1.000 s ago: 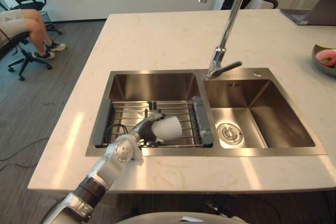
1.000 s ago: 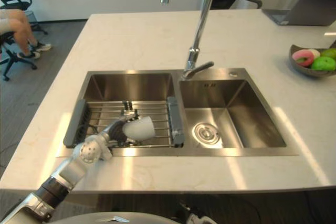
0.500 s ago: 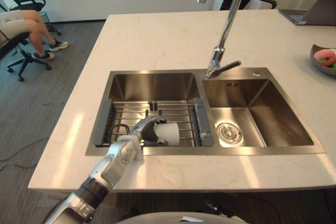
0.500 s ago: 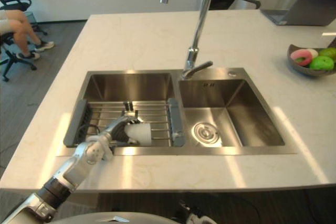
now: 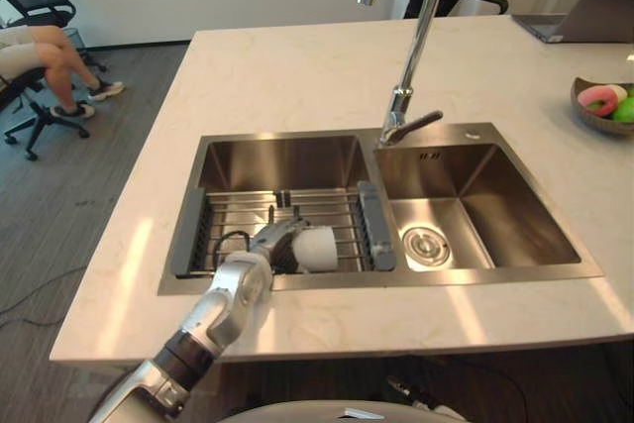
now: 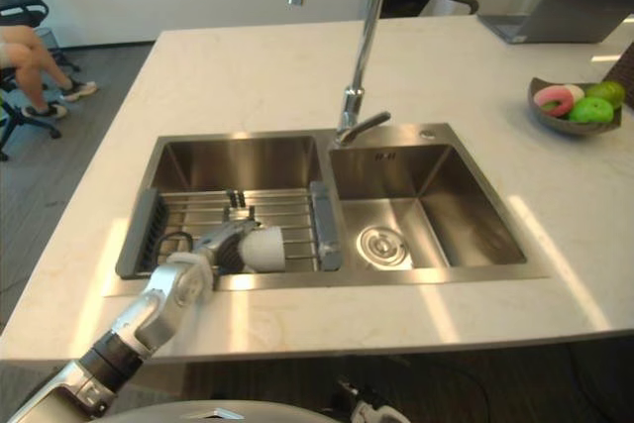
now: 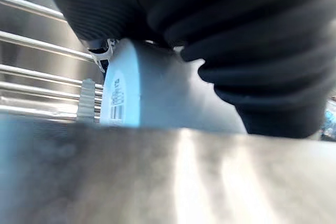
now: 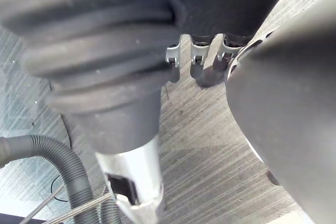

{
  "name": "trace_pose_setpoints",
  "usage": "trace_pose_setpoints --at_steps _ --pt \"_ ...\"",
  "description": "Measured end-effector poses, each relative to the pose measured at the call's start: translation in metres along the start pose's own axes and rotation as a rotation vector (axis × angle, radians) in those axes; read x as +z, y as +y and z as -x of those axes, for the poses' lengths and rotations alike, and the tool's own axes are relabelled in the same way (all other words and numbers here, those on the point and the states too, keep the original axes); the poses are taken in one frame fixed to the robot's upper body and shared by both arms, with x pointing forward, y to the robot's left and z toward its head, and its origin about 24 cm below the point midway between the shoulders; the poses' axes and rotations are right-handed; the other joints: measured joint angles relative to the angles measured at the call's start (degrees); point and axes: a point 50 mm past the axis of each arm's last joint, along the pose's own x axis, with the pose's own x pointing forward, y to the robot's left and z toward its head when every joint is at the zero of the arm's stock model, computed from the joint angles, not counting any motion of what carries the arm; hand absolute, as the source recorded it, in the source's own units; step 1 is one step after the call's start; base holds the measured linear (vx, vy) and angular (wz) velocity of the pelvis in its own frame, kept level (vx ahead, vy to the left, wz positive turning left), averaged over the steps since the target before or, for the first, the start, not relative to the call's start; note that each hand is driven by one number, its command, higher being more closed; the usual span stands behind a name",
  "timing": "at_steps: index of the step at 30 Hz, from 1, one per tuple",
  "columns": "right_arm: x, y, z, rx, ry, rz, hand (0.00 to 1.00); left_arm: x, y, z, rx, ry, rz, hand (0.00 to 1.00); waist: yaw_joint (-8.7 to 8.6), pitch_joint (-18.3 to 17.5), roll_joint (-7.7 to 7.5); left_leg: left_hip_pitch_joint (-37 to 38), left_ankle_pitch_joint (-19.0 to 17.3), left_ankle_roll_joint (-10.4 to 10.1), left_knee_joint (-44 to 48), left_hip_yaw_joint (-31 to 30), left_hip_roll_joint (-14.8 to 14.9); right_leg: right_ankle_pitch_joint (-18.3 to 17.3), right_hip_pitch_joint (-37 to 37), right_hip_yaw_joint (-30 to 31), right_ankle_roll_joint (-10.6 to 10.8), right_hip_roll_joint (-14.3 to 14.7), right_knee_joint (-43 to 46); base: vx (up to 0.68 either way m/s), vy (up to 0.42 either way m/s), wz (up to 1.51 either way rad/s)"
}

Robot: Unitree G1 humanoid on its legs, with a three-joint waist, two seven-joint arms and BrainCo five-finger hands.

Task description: Walk over to the sink, pick up the cup, carry it to the dishwasher, place the cup inside the dishwasher, then close the dishwasher door

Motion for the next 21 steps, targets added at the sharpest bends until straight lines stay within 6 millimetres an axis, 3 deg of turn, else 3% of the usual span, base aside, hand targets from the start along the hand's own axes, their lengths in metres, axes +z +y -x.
trace_pose_setpoints --at_steps 14,16,21 --pt "0.007 0.004 -0.002 0.0 -0.021 -0.017 0.0 -0.008 0.007 -0.001 0.172 0.04 -0.05 1.0 -1.36 0.22 0.99 -2.7 -0.09 0.14 2.09 -0.09 -0.28 0.55 -2.08 1.22 -0.2 -0.05 0.0 -0.05 -0.006 -0.03" --pt "0.007 0.004 -0.002 -0.001 -0.02 -0.017 0.0 -0.01 0.007 -0.001 0.217 0.028 -0.007 1.0 -1.41 0.2 1.23 -2.68 -0.09 0.14 2.21 -0.15 -0.3 0.55 -1.98 1.25 -0.2 -0.05 -0.01 -0.04 -0.006 0.01" --pt "0.008 0.003 -0.002 -0.001 -0.025 -0.052 0.0 -0.029 0.018 0.002 0.425 0.009 0.294 1.0 -1.71 0.37 1.44 -2.68 0.01 -0.03 1.09 -0.76 -0.43 0.54 -2.15 1.06 -0.2 -0.03 -0.02 -0.04 -0.008 0.06"
